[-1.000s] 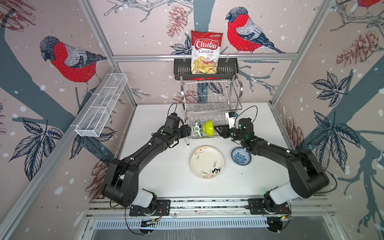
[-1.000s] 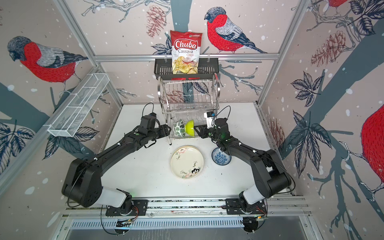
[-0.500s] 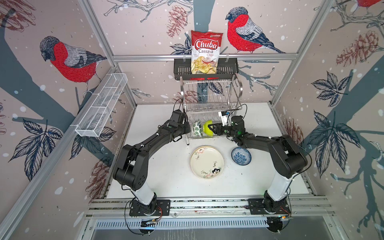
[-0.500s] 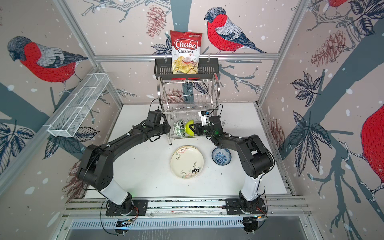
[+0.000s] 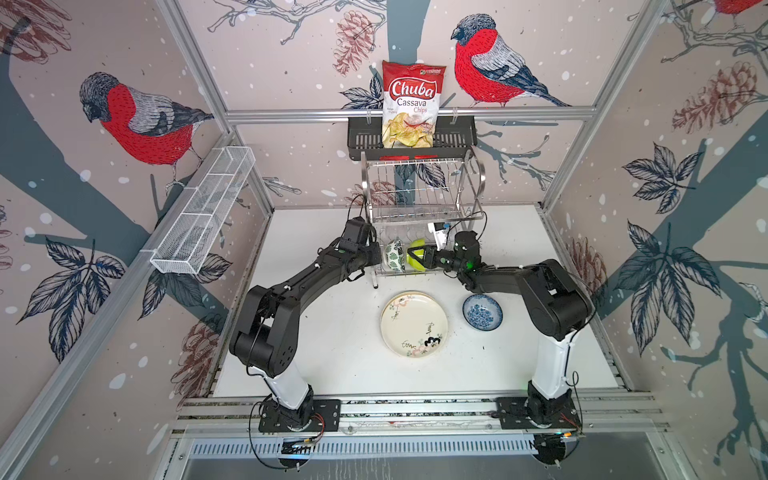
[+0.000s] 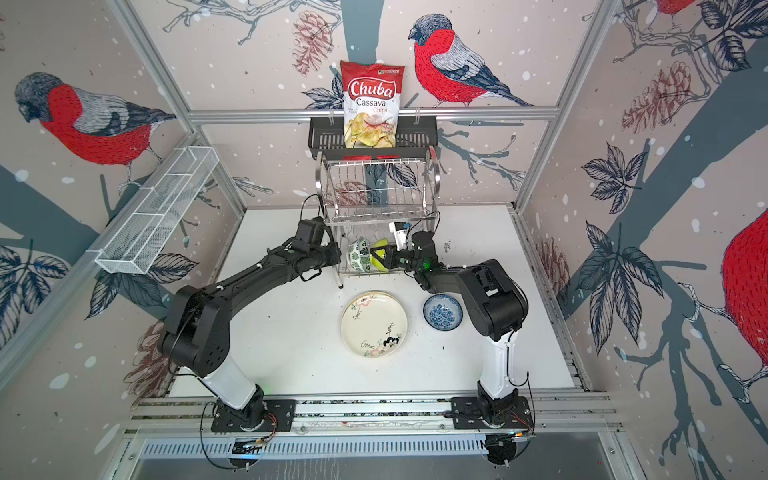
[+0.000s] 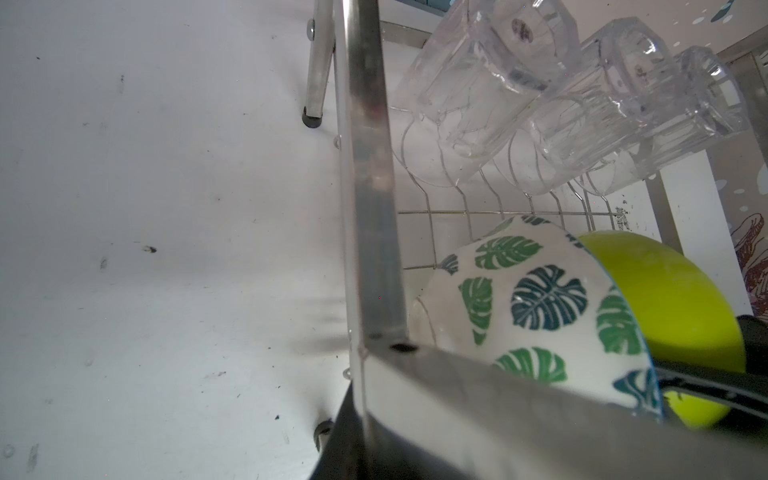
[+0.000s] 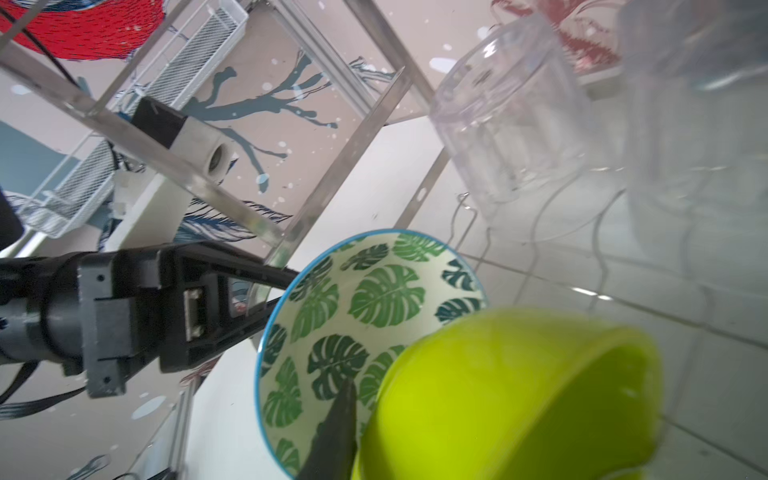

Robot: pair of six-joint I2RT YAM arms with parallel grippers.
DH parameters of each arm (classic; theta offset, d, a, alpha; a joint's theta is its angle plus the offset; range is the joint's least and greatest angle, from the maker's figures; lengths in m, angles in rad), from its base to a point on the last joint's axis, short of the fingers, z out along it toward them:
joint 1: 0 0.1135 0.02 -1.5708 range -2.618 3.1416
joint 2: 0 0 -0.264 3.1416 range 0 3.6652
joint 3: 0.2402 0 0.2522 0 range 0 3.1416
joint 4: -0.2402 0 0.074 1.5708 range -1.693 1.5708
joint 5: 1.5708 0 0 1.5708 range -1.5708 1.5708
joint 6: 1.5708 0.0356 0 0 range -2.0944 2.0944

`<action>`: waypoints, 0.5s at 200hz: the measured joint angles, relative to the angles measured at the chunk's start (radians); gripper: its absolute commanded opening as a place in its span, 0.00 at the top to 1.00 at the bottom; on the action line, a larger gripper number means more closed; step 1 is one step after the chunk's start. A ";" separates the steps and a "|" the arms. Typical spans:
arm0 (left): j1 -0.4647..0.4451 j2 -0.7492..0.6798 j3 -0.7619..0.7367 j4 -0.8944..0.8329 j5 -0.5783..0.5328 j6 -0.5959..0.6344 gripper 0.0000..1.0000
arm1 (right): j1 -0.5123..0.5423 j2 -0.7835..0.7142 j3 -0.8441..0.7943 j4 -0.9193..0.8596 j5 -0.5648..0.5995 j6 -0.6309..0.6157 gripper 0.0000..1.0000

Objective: Unload the mixed dishes from the dish rack
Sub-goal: 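Close the right gripper on the lime-green bowl rim in the rack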

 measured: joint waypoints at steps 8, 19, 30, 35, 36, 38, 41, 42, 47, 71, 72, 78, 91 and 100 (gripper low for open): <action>0.000 0.000 0.000 0.000 0.000 0.000 0.89 | 0.000 0.003 -0.002 0.011 -0.008 0.005 0.83; 0.000 0.000 0.000 0.000 0.000 0.001 0.89 | 0.000 0.004 -0.005 0.020 -0.011 0.008 0.85; 0.000 0.000 0.000 0.000 0.000 0.001 0.89 | -0.002 0.004 -0.010 0.031 -0.014 0.019 0.86; 0.000 0.000 -0.001 0.000 0.000 0.001 0.90 | -0.002 0.004 -0.012 0.034 -0.014 0.022 0.87; 0.000 0.000 -0.001 0.000 0.000 0.001 0.90 | -0.003 0.004 -0.013 0.035 -0.014 0.022 0.87; 0.000 0.000 -0.001 0.000 0.000 0.001 0.90 | -0.003 0.004 -0.014 0.037 -0.014 0.022 0.88; 0.000 0.000 -0.002 0.001 0.000 0.001 0.90 | -0.003 0.003 -0.016 0.041 -0.014 0.023 0.88; 0.000 -0.001 -0.002 0.002 0.000 0.001 0.90 | -0.003 0.003 -0.016 0.042 -0.014 0.023 0.88; 0.000 -0.001 -0.004 0.003 0.000 0.001 0.90 | -0.003 0.003 -0.020 0.049 -0.014 0.023 0.88; 0.000 -0.004 -0.009 0.006 0.010 -0.001 0.91 | -0.005 -0.005 -0.033 0.062 -0.014 0.027 0.94; 0.000 -0.004 -0.009 0.006 0.010 -0.001 0.91 | -0.005 -0.005 -0.034 0.063 -0.014 0.027 0.94; 0.000 -0.004 -0.009 0.006 0.012 0.000 0.91 | -0.006 -0.010 -0.038 0.063 -0.015 0.031 0.96; -0.001 -0.004 -0.009 0.008 0.017 0.006 0.91 | -0.009 -0.019 -0.046 0.062 -0.018 0.052 1.00; -0.001 -0.004 -0.009 0.008 0.020 0.007 0.92 | -0.011 -0.025 -0.051 0.062 -0.022 0.056 1.00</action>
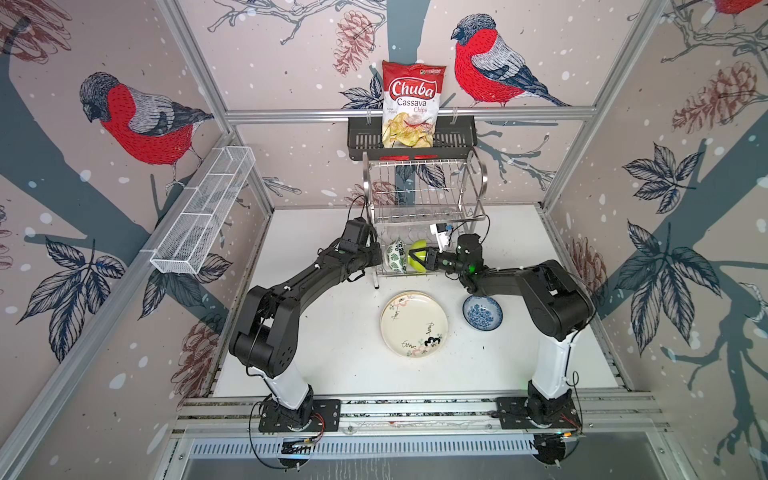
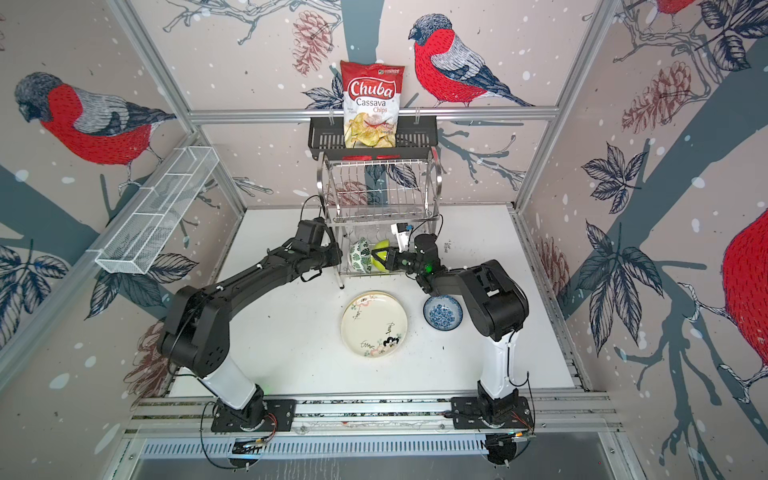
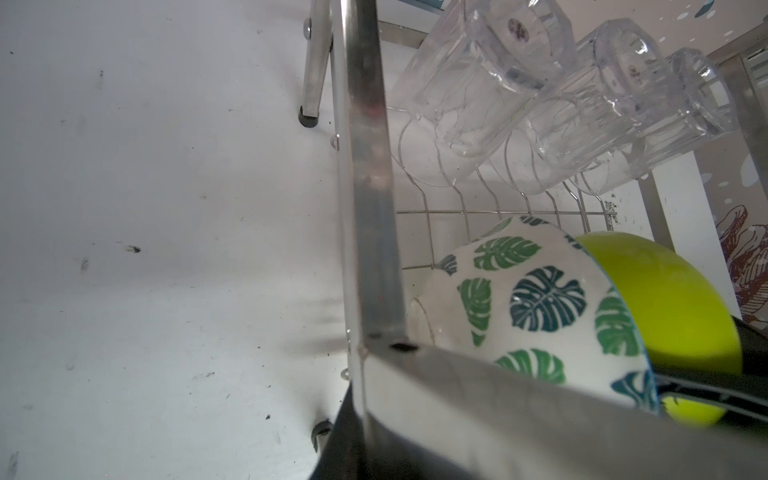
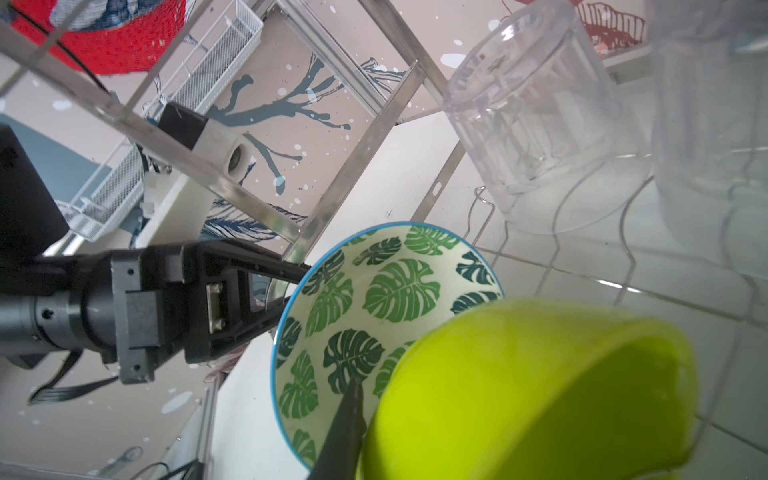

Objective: Unload the mixed dishes from the dish rack
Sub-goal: 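Close the right gripper on the lime-green bowl rim in the rack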

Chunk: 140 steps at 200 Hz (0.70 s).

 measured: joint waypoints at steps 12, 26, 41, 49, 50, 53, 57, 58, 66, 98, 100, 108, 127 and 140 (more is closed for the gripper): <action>0.000 0.000 -0.001 0.000 0.005 0.004 0.92 | -0.003 -0.009 -0.010 0.004 -0.002 0.019 1.00; -0.001 0.000 -0.001 0.000 0.015 0.014 0.92 | -0.006 -0.019 -0.024 0.016 -0.003 0.048 1.00; -0.001 0.000 -0.001 0.000 0.022 0.020 0.92 | -0.013 -0.026 -0.035 0.035 -0.012 0.080 1.00; -0.001 0.000 -0.002 0.000 0.024 0.020 0.92 | -0.016 -0.027 -0.040 0.047 -0.020 0.099 1.00; -0.001 0.000 -0.002 0.000 0.024 0.020 0.92 | -0.017 -0.027 -0.041 0.048 -0.020 0.103 1.00; -0.001 0.000 -0.002 0.000 0.024 0.020 0.92 | -0.018 -0.028 -0.042 0.050 -0.021 0.109 1.00; -0.001 0.000 -0.002 0.000 0.024 0.021 0.92 | -0.019 -0.029 -0.043 0.055 -0.024 0.123 1.00; -0.001 0.000 -0.002 0.000 0.024 0.021 0.92 | -0.019 -0.029 -0.043 0.056 -0.025 0.125 1.00; -0.002 0.000 -0.001 0.000 0.024 0.024 0.93 | -0.023 -0.030 -0.046 0.067 -0.031 0.146 1.00; -0.002 0.000 0.001 -0.003 0.024 0.019 0.92 | -0.036 -0.030 -0.052 0.137 -0.072 0.238 1.00; -0.002 0.000 0.002 -0.003 0.024 0.019 0.92 | -0.037 -0.030 -0.053 0.140 -0.074 0.241 1.00; -0.002 0.000 0.003 -0.006 0.024 0.018 0.93 | -0.039 -0.030 -0.055 0.159 -0.080 0.264 1.00; -0.002 0.002 0.007 -0.011 0.022 0.026 0.93 | -0.046 -0.035 -0.056 0.269 -0.103 0.288 1.00; -0.002 0.003 0.011 -0.018 0.018 0.025 0.93 | -0.053 -0.038 -0.056 0.340 -0.114 0.311 1.00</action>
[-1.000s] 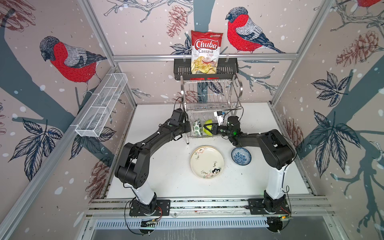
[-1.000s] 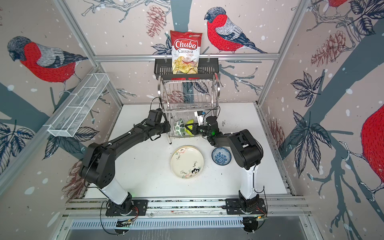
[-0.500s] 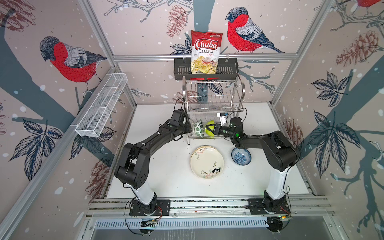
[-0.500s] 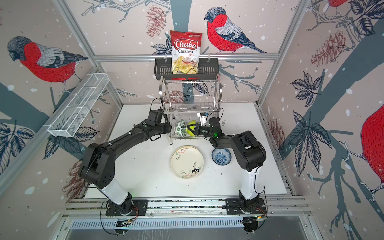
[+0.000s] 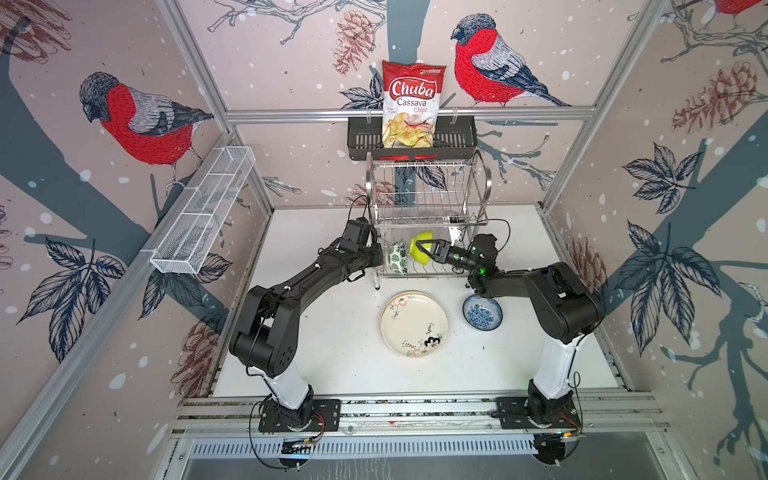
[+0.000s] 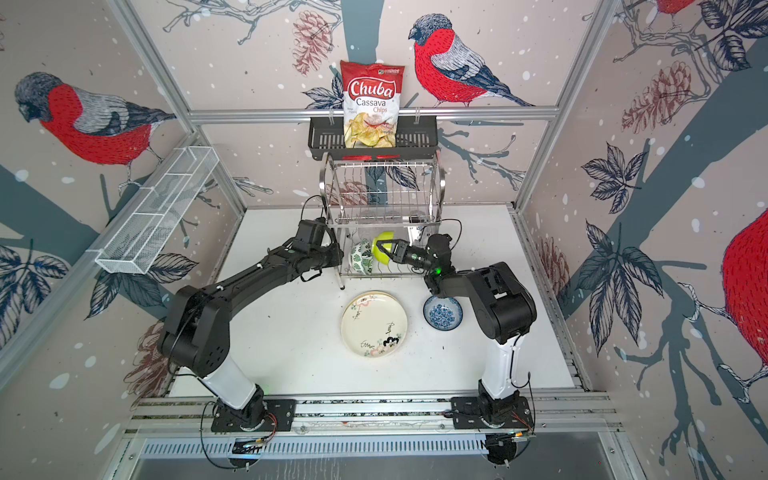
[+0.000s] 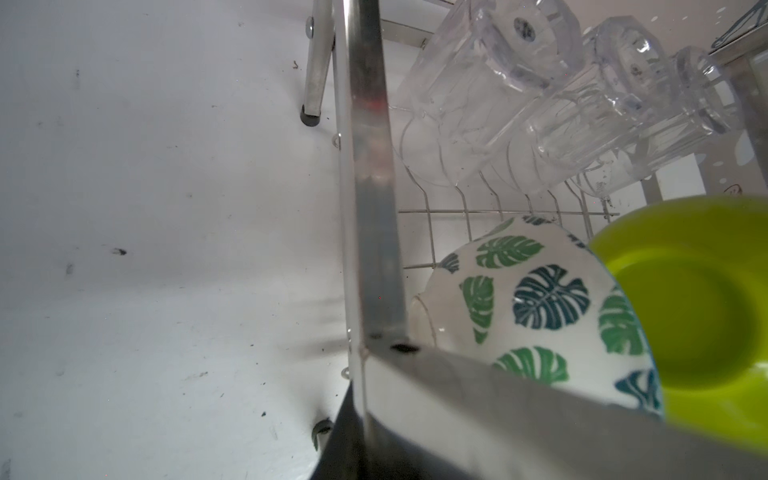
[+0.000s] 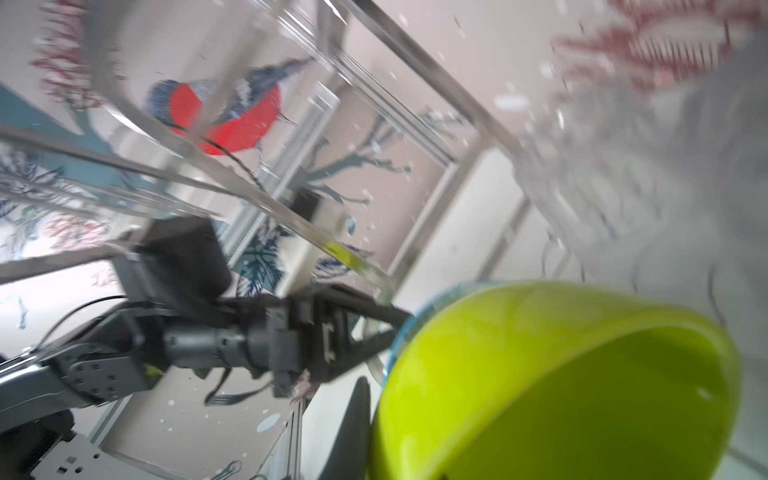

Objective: Unload the mixed dishes from the dish rack
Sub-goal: 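Close the right gripper on the lime-green bowl rim in the rack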

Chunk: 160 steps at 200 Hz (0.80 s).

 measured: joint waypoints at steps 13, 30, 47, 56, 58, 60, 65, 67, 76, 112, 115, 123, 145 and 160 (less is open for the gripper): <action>0.000 0.002 0.002 -0.003 -0.005 -0.003 0.93 | -0.003 0.000 -0.004 0.044 -0.005 0.026 1.00; 0.000 0.004 0.005 -0.005 -0.008 -0.002 0.93 | -0.009 0.007 -0.005 0.087 -0.010 0.060 1.00; 0.000 0.005 0.006 -0.005 -0.007 -0.002 0.93 | -0.013 0.021 -0.008 0.132 -0.023 0.087 1.00; 0.000 0.005 0.006 -0.005 -0.006 -0.002 0.93 | -0.015 0.029 -0.011 0.162 -0.033 0.106 1.00; 0.000 0.005 0.006 -0.006 -0.006 -0.002 0.93 | -0.016 0.031 -0.011 0.169 -0.035 0.109 1.00; 0.000 0.005 0.006 -0.006 -0.006 -0.002 0.93 | -0.016 0.033 -0.012 0.174 -0.037 0.112 1.00; 0.000 0.005 0.006 -0.006 -0.005 -0.001 0.93 | -0.017 0.037 -0.013 0.189 -0.042 0.123 1.00; 0.000 0.005 0.006 -0.006 -0.005 -0.001 0.93 | -0.017 0.039 -0.013 0.196 -0.044 0.127 1.00; 0.000 0.005 0.007 -0.006 -0.005 -0.001 0.93 | -0.018 0.047 -0.015 0.225 -0.050 0.146 1.00; 0.000 0.005 0.008 -0.007 -0.002 0.000 0.93 | -0.023 0.067 -0.023 0.316 -0.078 0.214 1.00; 0.000 0.005 0.008 -0.007 -0.002 0.000 0.93 | -0.023 0.068 -0.023 0.320 -0.079 0.219 1.00; 0.000 0.005 0.008 -0.007 -0.002 0.000 0.93 | -0.023 0.069 -0.024 0.332 -0.086 0.234 1.00; 0.000 0.005 0.008 -0.009 -0.006 -0.006 0.93 | -0.027 0.072 -0.024 0.356 -0.090 0.254 1.00; 0.000 0.005 0.008 -0.009 -0.011 -0.010 0.93 | -0.031 0.072 -0.026 0.364 -0.088 0.266 1.00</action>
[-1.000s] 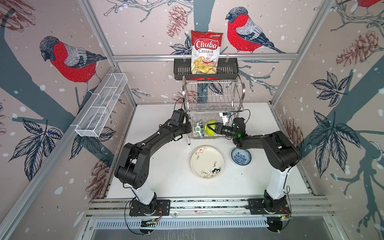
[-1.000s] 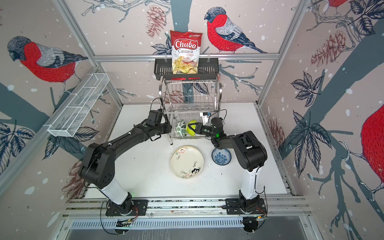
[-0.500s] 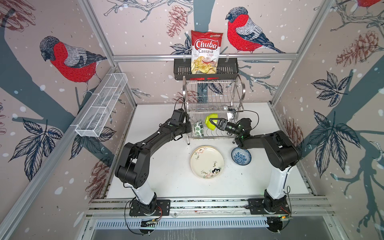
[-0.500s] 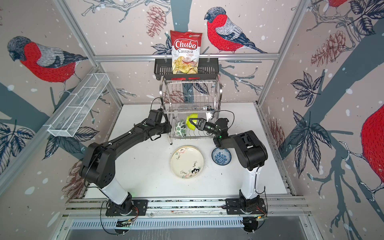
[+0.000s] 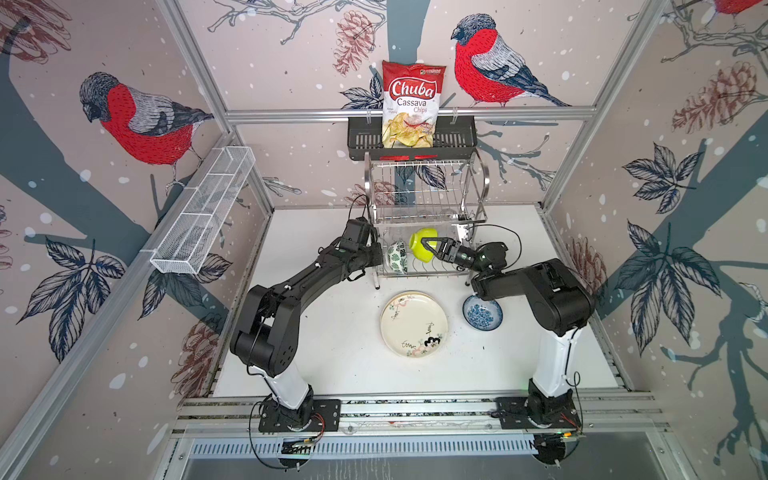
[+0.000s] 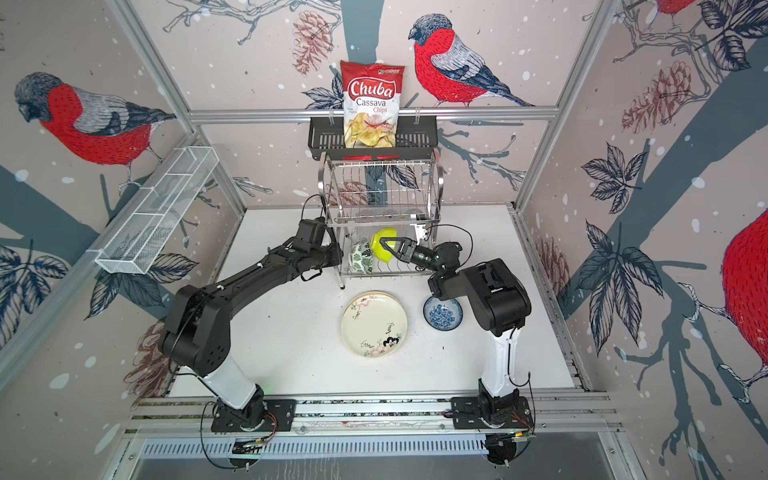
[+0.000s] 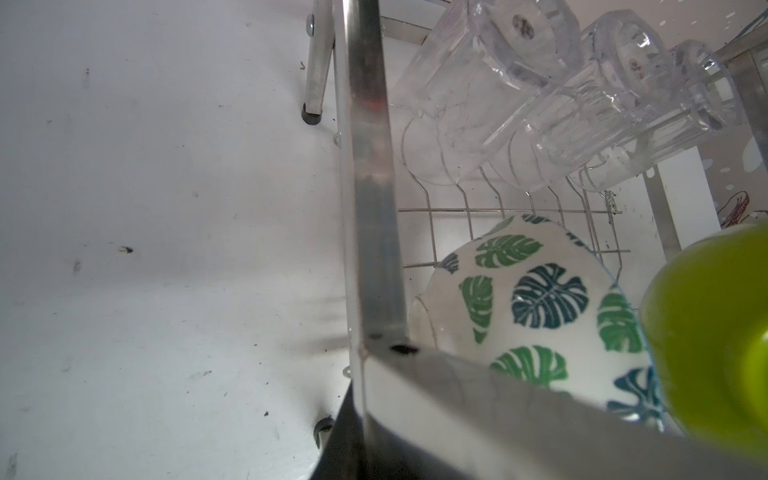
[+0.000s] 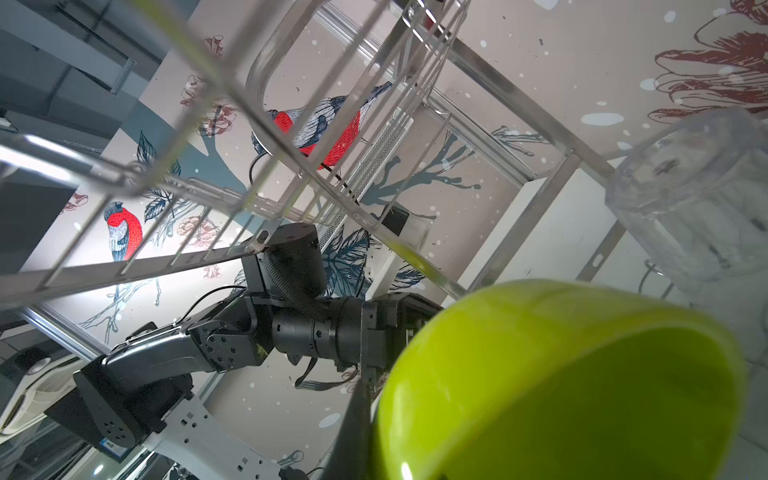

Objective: Unload the mixed dishes from the dish rack
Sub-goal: 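Pull the lime-green bowl out of the rack and lower it toward the plates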

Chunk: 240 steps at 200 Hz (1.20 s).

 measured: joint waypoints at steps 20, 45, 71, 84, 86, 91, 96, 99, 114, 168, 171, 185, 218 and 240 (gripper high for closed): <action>0.000 0.000 0.000 0.000 -0.003 0.000 0.93 | -0.003 0.000 -0.005 0.012 0.000 0.017 1.00; 0.000 0.000 0.001 -0.002 -0.005 0.001 0.93 | -0.004 -0.009 -0.019 0.015 -0.010 0.018 1.00; 0.000 0.000 0.003 -0.004 -0.005 0.001 0.93 | -0.004 -0.028 -0.039 0.020 -0.039 0.024 1.00; 0.000 0.000 0.005 -0.006 -0.005 0.002 0.91 | -0.004 -0.039 -0.052 0.021 -0.059 0.025 1.00; 0.000 0.000 0.005 -0.007 -0.005 0.002 0.91 | -0.004 -0.041 -0.054 0.022 -0.061 0.024 1.00; 0.000 0.001 0.005 -0.008 -0.005 0.002 0.90 | -0.004 -0.046 -0.060 0.022 -0.065 0.024 1.00; 0.000 0.001 0.005 -0.008 -0.005 0.002 0.89 | -0.004 -0.051 -0.065 0.021 -0.068 0.024 1.00; 0.000 0.001 0.005 -0.008 -0.005 0.002 0.89 | -0.003 -0.054 -0.068 0.022 -0.071 0.023 1.00; 0.000 0.001 0.006 -0.008 -0.005 0.002 0.88 | 0.000 -0.070 -0.085 0.023 -0.087 0.014 1.00; 0.000 0.001 0.005 -0.009 -0.006 0.002 0.81 | 0.032 -0.166 -0.140 -0.071 -0.100 -0.112 1.00; 0.000 0.001 0.005 -0.009 -0.006 0.002 0.79 | 0.036 -0.173 -0.142 -0.085 -0.100 -0.121 1.00; 0.000 -0.002 0.003 -0.011 -0.011 -0.014 0.71 | 0.053 -0.208 -0.153 -0.154 -0.094 -0.173 1.00; 0.002 -0.029 -0.029 -0.024 -0.029 -0.042 0.58 | 0.090 -0.305 -0.179 -0.346 -0.058 -0.306 1.00; 0.002 -0.062 -0.059 -0.031 -0.034 -0.044 0.51 | 0.110 -0.380 -0.214 -0.459 -0.026 -0.376 1.00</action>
